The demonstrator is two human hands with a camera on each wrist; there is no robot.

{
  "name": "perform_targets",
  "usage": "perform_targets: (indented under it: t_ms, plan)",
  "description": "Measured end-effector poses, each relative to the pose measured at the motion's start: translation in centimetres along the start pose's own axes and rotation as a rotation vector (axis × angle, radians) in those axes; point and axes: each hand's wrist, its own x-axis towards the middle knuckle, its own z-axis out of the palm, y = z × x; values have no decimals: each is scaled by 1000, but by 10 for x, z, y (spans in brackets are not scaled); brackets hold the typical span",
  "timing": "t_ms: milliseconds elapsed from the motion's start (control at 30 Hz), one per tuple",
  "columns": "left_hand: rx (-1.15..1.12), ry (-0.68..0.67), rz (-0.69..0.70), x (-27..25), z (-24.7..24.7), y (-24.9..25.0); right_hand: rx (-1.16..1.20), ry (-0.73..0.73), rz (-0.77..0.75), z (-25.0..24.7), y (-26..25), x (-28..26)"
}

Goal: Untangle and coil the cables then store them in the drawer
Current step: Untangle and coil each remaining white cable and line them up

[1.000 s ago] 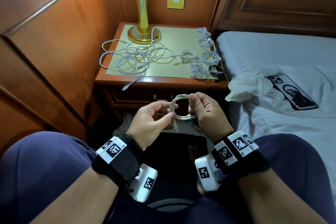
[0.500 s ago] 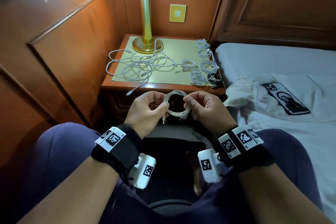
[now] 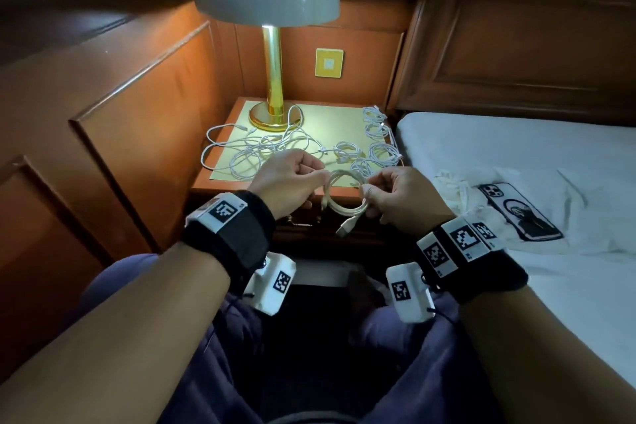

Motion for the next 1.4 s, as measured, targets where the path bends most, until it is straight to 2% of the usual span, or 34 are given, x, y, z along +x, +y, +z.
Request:
perform_targets:
  t_ms: [67,200,300,433,500,600,700,867,1000,1067,1233,1400]
  plan:
    - [35,20,-27,32,0,-16,88,16,61,3,16,33]
    - [122,67,-153,101,8,-77,185,75,209,11,47,114]
    - [294,46,-112,159,15,-92,178,115,249,14,58,186]
    - [415,43,-55,229,16,-101,205,200,336,20,71,275]
    - [497,-4,-98,254,16,-115,241,210,418,26,84,309]
    - [646,-149,-150,280,16,-130,262,184,529,35,101,352]
    - [685,-257,-195,302,17,-141,257,148,622,41,120,386]
    - [767,-301,-191,320,24,-150,284,181,732,47,144,416]
    - [787,-340,-154,321,25,-147,218,172,778,54,156,420]
    - [775,-351,-132,317,26,-145,265,185,802,58,161,418]
    - [793,-393,-133,312,26,-144,344,185,786,61,148,410]
    - [791,-375,-142,312,21,-149,196,188,733,53,131,402]
